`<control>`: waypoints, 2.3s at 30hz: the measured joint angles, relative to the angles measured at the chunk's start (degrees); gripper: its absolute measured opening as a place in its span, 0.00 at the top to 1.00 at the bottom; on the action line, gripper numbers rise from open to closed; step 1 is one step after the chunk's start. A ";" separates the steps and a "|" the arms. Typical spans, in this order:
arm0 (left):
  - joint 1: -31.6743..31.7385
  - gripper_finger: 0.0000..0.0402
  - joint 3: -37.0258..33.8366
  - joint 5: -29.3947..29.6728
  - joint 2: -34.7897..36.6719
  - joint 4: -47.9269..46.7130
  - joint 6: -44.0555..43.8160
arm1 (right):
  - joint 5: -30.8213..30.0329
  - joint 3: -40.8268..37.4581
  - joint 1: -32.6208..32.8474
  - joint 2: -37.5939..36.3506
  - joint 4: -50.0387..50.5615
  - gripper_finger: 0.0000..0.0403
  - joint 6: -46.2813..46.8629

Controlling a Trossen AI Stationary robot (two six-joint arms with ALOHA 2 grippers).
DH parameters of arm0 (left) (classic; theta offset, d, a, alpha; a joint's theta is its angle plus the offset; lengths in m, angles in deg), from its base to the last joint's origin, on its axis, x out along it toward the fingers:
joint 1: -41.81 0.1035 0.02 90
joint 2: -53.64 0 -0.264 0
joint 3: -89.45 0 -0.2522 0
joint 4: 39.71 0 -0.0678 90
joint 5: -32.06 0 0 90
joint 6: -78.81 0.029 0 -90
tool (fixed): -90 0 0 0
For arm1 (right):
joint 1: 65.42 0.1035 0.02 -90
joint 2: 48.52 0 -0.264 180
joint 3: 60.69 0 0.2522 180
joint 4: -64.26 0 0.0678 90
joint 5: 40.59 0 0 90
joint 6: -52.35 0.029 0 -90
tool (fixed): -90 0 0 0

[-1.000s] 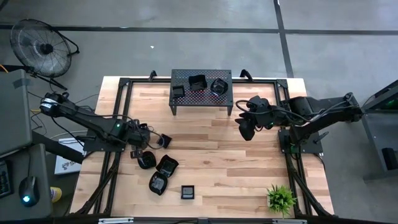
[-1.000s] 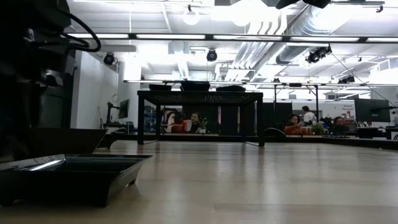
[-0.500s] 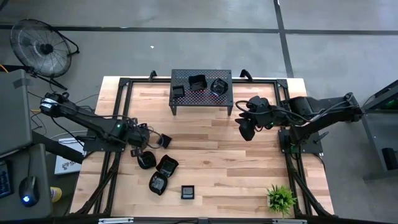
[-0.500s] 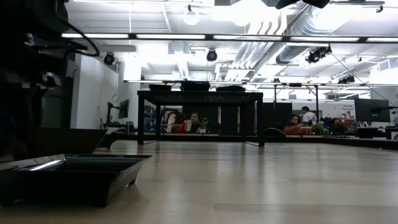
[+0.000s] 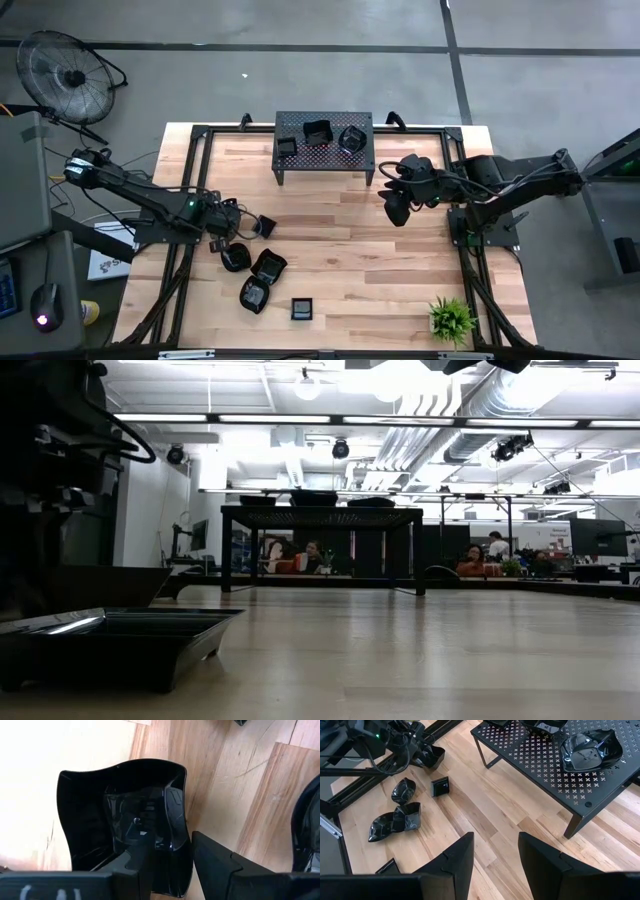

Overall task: Pick & Place Mini shaped plates
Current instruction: Stack the distorted square plate on top of the distorted square plate on the shelf

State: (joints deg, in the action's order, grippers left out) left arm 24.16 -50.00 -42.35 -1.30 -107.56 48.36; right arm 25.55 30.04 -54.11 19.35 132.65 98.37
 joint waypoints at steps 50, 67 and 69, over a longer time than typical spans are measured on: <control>0.00 1.00 25.00 6.39 -0.08 -21.09 2.19 | 0.22 0.00 -0.02 0.00 0.00 0.63 -0.24; 3.55 1.00 42.93 16.16 -5.50 -25.99 5.15 | 0.11 0.00 -0.01 -0.01 0.00 0.63 -1.09; 5.79 1.00 44.62 15.71 -7.13 -25.73 7.64 | 0.07 0.00 -0.02 -0.01 0.00 0.63 -1.10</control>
State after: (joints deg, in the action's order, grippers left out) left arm 29.95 -5.38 -26.64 -8.43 -133.29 55.99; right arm 25.61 30.04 -54.13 19.34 132.65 97.26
